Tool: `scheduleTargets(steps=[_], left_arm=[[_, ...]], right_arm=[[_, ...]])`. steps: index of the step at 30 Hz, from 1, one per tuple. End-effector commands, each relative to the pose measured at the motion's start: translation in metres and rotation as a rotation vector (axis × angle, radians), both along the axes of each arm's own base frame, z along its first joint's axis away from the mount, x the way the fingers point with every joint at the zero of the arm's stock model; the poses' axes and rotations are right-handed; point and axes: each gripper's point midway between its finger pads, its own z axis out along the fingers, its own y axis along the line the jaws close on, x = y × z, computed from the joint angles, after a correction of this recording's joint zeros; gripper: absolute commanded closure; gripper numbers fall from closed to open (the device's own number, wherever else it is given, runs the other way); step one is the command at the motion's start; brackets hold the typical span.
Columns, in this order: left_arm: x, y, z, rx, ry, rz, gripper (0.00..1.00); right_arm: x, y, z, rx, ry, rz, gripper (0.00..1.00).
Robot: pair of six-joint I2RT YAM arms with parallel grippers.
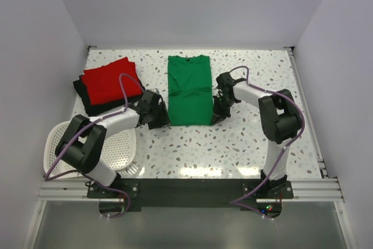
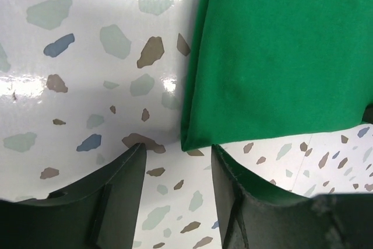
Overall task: Fold and stack the t-shirts
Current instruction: Fold the tshirt
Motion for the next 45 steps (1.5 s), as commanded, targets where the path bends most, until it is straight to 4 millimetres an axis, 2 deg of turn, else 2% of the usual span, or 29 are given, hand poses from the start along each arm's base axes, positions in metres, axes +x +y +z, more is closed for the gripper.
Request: scheduleTargets(steps=[1, 11, 15, 23, 29, 39, 45], left_arm=[[0.010, -0.009, 0.002, -0.015, -0.027, -0.001, 0.48], [0.012, -0.011, -0.007, -0.011, -0.013, -0.006, 0.62], [0.012, -0.016, -0.010, -0.025, -0.009, -0.018, 0.72], [-0.002, -0.016, -0.021, -0.020, 0.034, -0.033, 0.88], [-0.010, -0.016, -0.021, -0.018, 0.049, -0.049, 1.00], [-0.008, -0.007, 0.010, 0.004, -0.027, -0.042, 1.00], [-0.012, -0.009, 0.029, -0.017, -0.060, -0.058, 1.00]], right_arm=[[-0.012, -0.004, -0.016, -0.034, 0.056, 0.005, 0.93], [-0.011, -0.004, -0.015, -0.033, 0.053, 0.006, 0.94], [-0.011, -0.004, -0.014, -0.031, 0.054, 0.003, 0.95], [-0.009, -0.002, -0.011, -0.024, 0.043, 0.007, 0.97], [-0.006, 0.000, -0.005, -0.011, 0.027, 0.009, 1.00], [-0.009, -0.003, 0.019, -0.007, -0.007, 0.020, 1.00], [-0.020, -0.006, 0.037, 0.010, -0.037, 0.019, 1.00]])
